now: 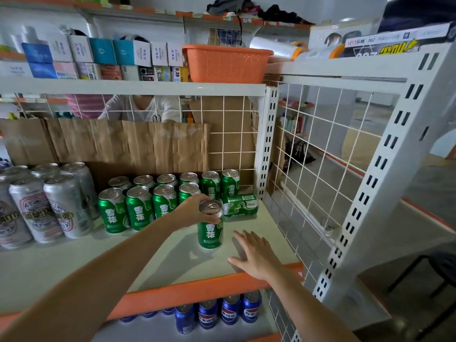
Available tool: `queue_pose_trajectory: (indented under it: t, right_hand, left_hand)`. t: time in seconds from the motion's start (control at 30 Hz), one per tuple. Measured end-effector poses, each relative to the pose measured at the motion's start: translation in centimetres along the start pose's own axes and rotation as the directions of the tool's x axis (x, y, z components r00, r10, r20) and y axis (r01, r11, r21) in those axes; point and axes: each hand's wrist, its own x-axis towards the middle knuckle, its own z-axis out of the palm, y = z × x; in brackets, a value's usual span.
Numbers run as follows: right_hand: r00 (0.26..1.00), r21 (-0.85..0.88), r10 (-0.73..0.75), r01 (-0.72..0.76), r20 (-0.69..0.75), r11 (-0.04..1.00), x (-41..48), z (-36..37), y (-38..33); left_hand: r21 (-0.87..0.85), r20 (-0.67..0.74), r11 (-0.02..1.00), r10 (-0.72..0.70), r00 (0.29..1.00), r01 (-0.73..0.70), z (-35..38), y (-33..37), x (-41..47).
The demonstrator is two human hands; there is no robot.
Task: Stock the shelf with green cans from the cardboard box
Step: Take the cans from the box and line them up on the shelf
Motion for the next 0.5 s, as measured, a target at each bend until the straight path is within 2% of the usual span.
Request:
queue_pose_trajectory:
  t: [0.13, 0.3, 0.37, 0.5]
  right_hand:
    - [1.0, 0.006, -0.001, 0.001, -0.011, 1.0, 0.3, 0.3, 0.3]
    - [0.999, 0.01, -0.021, 0.021, -0.031, 1.0, 0.5, 0.6, 0.7]
    - [0.999, 0.007, -0.028, 0.028, -0.033, 1.0, 0.4, 0.6, 0.7]
    - [0.999, 0.003, -0.034, 0.034, -0.041, 0.999, 0.1, 0.4, 0.6]
  left_hand:
    - [0.227, 0.058, 0.969, 0.088, 0.994, -0.099, -1.4, 0.8, 0.1]
    - [0.502, 0.205, 0.829, 0.164, 0.965, -0.247, -2.4, 2.4, 0.9]
    - [0.577, 0.211, 0.772, 0.174, 0.962, -0.266, -2.5, 2.5, 1.5]
    - [0.634, 0.17, 0.735, 0.174, 0.97, -0.243, -2.4, 2.3, 2.6]
